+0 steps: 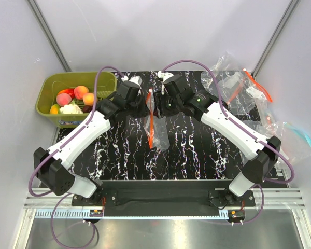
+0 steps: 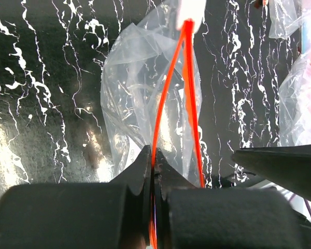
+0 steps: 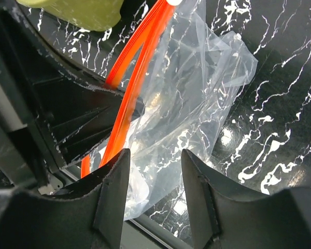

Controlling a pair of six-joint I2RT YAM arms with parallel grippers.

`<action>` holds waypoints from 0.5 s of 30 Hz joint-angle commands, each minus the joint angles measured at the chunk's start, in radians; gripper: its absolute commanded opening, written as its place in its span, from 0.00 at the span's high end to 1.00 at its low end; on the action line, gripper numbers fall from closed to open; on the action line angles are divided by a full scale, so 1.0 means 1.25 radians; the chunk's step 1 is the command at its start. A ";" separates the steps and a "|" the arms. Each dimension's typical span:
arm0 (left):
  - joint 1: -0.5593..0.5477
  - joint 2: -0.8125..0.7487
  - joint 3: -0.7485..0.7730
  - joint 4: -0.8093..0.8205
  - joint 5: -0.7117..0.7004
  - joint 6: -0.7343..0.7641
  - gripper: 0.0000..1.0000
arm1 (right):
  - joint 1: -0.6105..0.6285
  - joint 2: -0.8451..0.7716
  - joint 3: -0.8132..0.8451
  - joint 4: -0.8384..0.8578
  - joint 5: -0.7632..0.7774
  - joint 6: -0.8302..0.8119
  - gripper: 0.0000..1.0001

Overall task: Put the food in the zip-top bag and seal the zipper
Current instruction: Open the zipper of the food storage bag at the center of the board.

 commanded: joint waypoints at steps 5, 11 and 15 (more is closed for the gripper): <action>-0.034 0.022 0.063 -0.021 -0.100 -0.023 1.00 | 0.001 0.005 0.051 -0.013 0.021 0.012 0.49; -0.036 0.029 0.061 -0.027 -0.100 -0.032 1.00 | 0.004 -0.042 0.021 0.020 0.042 0.014 0.48; -0.034 0.029 0.064 -0.025 -0.100 -0.036 1.00 | 0.005 -0.032 0.011 0.023 0.001 0.030 0.47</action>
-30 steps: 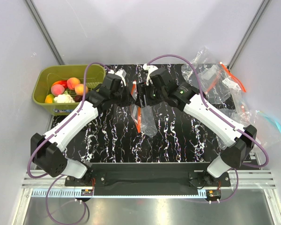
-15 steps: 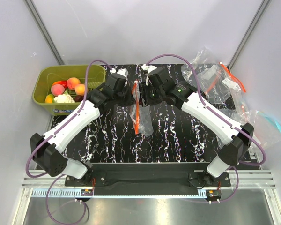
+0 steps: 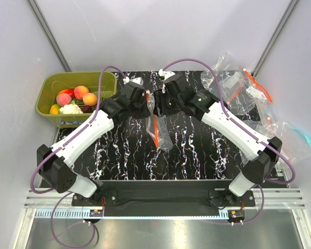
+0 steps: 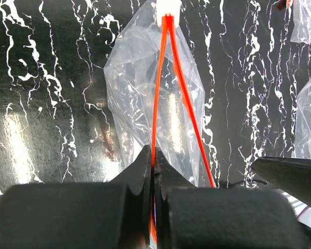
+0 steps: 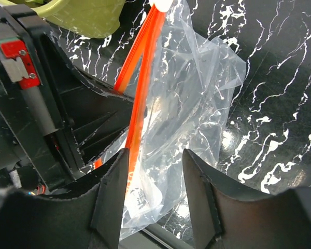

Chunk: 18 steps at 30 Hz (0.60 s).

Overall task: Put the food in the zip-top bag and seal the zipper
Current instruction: Open the zipper of the food storage bag at the center of the board.

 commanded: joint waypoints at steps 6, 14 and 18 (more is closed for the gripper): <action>-0.003 0.003 0.037 0.017 -0.026 -0.008 1.00 | 0.013 -0.040 -0.012 0.054 -0.026 0.018 0.45; -0.003 0.021 0.066 -0.008 -0.042 -0.010 1.00 | 0.032 -0.031 0.004 0.055 -0.026 0.011 0.43; -0.003 0.022 0.072 -0.014 -0.046 -0.016 1.00 | 0.038 -0.011 0.012 0.021 0.002 0.013 0.43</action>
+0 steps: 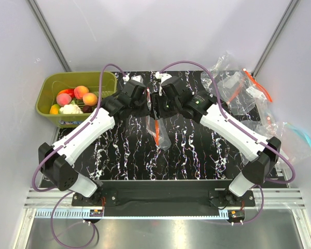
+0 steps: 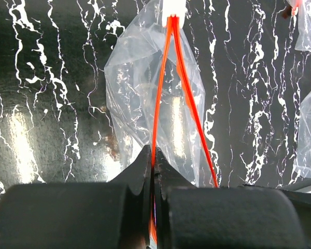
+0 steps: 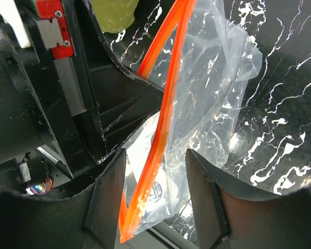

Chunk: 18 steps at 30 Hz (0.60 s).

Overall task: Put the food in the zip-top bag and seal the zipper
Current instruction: Open the zipper of the food storage bag at the center of the board.

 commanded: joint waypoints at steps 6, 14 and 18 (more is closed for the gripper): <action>-0.004 0.001 0.047 -0.005 -0.026 -0.006 1.00 | 0.014 0.026 0.048 -0.053 0.110 0.001 0.55; -0.004 0.000 0.026 -0.001 -0.018 -0.004 1.00 | 0.013 0.062 0.099 -0.086 0.175 -0.011 0.68; -0.002 -0.012 0.000 0.010 -0.001 -0.001 1.00 | -0.002 0.075 0.111 -0.085 0.185 -0.027 0.71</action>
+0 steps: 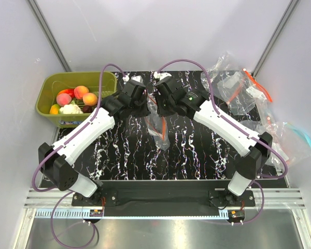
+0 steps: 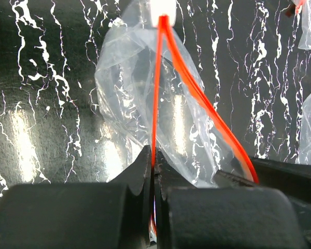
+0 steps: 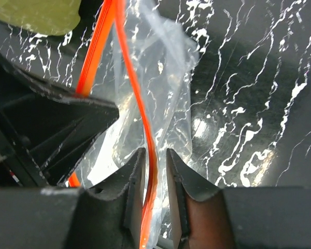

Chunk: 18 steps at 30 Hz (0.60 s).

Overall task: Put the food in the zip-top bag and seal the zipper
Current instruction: Open the zipper of the food storage bag at the center of the board.

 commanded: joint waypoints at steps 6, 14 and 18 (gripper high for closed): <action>-0.002 -0.035 -0.055 0.039 0.020 0.004 1.00 | -0.044 0.052 0.097 -0.012 0.054 -0.056 0.74; -0.001 -0.044 -0.066 0.033 0.028 0.017 1.00 | -0.074 0.041 0.073 -0.007 0.072 -0.071 1.00; 0.009 -0.046 -0.066 0.030 0.040 0.028 1.00 | -0.079 0.017 0.040 0.020 -0.032 -0.093 0.81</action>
